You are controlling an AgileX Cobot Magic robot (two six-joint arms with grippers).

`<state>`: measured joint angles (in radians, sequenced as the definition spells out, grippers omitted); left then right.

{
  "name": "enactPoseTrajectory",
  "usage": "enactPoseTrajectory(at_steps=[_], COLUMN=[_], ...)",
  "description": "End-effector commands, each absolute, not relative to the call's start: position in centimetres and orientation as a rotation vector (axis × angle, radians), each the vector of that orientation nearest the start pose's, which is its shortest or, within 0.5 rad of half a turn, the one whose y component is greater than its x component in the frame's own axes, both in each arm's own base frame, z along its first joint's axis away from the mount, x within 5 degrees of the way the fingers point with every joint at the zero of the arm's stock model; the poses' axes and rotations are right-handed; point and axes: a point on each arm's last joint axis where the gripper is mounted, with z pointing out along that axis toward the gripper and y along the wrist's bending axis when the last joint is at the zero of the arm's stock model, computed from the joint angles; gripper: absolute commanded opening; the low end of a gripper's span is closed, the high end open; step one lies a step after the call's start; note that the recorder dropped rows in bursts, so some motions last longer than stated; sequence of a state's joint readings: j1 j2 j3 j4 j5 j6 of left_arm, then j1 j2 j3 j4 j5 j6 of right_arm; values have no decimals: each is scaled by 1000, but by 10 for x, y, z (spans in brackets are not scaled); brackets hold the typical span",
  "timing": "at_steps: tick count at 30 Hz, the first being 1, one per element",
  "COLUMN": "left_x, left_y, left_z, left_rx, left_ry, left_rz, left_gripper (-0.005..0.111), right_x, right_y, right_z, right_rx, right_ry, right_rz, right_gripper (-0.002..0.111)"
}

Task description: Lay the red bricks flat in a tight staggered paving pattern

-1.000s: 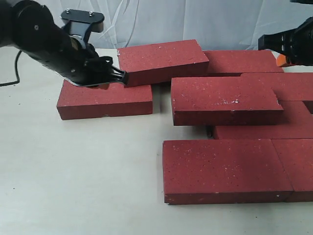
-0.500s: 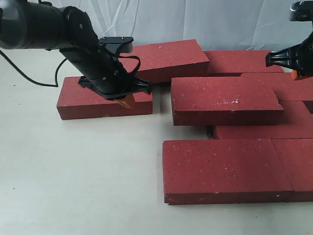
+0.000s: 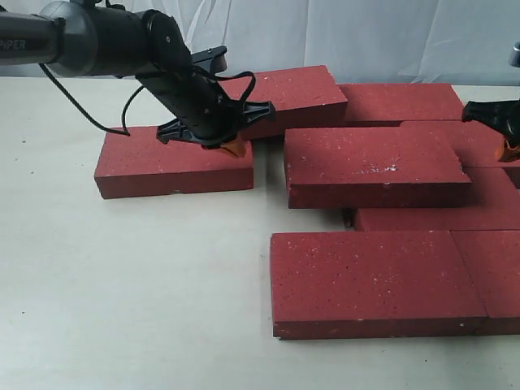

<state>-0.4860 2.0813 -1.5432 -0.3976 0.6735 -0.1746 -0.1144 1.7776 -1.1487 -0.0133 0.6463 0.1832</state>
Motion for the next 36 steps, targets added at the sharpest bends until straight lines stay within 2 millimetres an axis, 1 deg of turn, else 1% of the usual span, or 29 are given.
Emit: enactPoseTrajectory(at_steps=[1,6,11,13,16,18,23,26,30,36], left_x=[389,386,384,384,384,384,383,383,382,382], left_y=[-233,-244,-254,-255,-255,-255,-255,-255,-255,-254], left_z=[183,175,173,173,172,172,172,172,172,171], left_rx=[7,14,6,-1,0,1,4,7,12,15], left_ry=[2742,2738,2709,2709,2711,2713,2729,2730,2737,2739], left_rz=[-687,-702,-732,-738,-737,-737,-739,-738,-736,-733], left_gripper=[0,0,0,0,0,0,0,0,0,0], right_x=[361,363,364,364,365,366,365,365,365,366], right_y=[-37,-33,-33,-28,-19,-15,-13,-8,-4,-2], right_z=[182,170,170,170,171,171,171,171,173,178], right_rx=[384,368,359,354,280,263,262,214,191,168], right_ry=[2744,2774,2776,2774,2771,2772,2781,2780,2772,2780], right_rz=[117,147,150,182,221,228,258,330,392,424], right_gripper=[-1,-1,-1,-1,-1,-1,-1,-1,-1,-1])
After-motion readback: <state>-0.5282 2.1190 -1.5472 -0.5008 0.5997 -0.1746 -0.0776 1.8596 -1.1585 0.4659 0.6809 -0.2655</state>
